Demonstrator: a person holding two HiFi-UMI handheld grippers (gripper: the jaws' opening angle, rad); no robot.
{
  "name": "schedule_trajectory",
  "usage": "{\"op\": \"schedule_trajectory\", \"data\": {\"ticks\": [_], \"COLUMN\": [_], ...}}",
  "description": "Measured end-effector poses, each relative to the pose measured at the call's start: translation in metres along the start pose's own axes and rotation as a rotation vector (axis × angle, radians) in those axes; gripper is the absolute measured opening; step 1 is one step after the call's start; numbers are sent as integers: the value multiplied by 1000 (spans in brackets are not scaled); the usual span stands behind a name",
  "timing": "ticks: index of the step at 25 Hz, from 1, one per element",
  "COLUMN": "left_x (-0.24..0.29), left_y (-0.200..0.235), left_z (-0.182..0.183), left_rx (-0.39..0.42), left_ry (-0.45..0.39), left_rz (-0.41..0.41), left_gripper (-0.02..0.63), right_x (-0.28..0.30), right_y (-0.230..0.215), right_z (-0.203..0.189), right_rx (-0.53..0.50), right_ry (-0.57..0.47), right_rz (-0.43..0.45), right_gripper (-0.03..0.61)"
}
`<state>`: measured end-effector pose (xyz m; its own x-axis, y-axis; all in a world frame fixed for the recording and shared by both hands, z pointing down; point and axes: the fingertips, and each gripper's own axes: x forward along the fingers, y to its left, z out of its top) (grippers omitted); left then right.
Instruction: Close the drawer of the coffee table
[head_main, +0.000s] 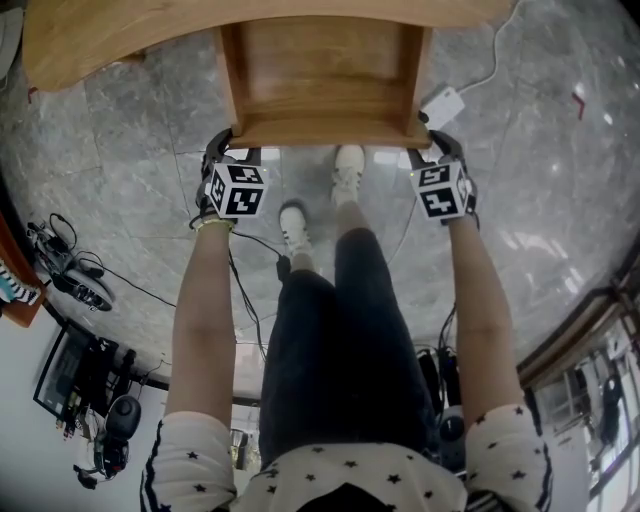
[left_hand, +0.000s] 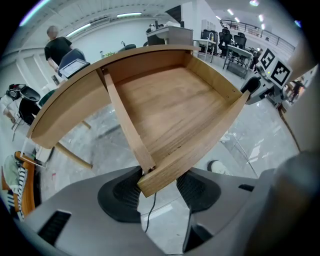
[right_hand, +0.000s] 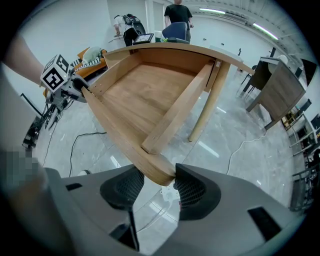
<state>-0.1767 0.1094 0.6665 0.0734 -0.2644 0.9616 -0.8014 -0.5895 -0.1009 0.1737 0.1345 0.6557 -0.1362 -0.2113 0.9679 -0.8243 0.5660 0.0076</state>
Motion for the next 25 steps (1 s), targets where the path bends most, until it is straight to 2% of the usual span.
{"op": "schedule_trajectory", "data": {"ticks": [25], "left_x": [-17], "left_y": [-1], "left_z": [3], "left_rx": [-3], "left_ry": [82], "left_rz": [-32], "left_gripper": [218], "right_x": [-17], "right_y": [-2], "right_z": [2], "right_rx": [22], "right_ry": [46], "right_rz": [5], "right_gripper": [202]}}
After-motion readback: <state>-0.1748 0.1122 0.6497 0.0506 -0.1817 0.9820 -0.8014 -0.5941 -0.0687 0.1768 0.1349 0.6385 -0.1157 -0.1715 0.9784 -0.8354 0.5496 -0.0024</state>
